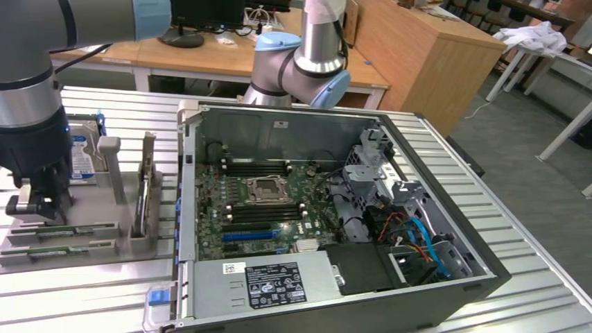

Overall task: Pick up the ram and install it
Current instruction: 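Pick up the ram and move it above insertion slot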

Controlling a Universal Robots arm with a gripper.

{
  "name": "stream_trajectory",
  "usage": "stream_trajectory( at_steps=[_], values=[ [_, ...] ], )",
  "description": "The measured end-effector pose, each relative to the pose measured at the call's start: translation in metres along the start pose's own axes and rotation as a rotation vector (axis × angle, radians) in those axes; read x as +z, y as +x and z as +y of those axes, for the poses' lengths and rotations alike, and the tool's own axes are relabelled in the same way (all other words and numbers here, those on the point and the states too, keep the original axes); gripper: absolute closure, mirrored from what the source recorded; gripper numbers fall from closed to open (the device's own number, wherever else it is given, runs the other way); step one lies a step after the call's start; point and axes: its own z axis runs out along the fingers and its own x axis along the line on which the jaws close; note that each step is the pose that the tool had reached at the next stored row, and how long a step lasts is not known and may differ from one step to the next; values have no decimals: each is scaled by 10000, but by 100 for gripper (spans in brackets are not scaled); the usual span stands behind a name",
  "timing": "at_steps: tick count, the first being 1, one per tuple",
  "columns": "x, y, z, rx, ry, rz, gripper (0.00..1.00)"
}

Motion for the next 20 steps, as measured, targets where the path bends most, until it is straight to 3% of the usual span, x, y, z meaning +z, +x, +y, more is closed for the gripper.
stream_trajectory(
  at_steps=[5,20],
  values=[
    [54,4,-2,0,0,0,63],
    [52,56,-1,1,0,0,63]
  ],
)
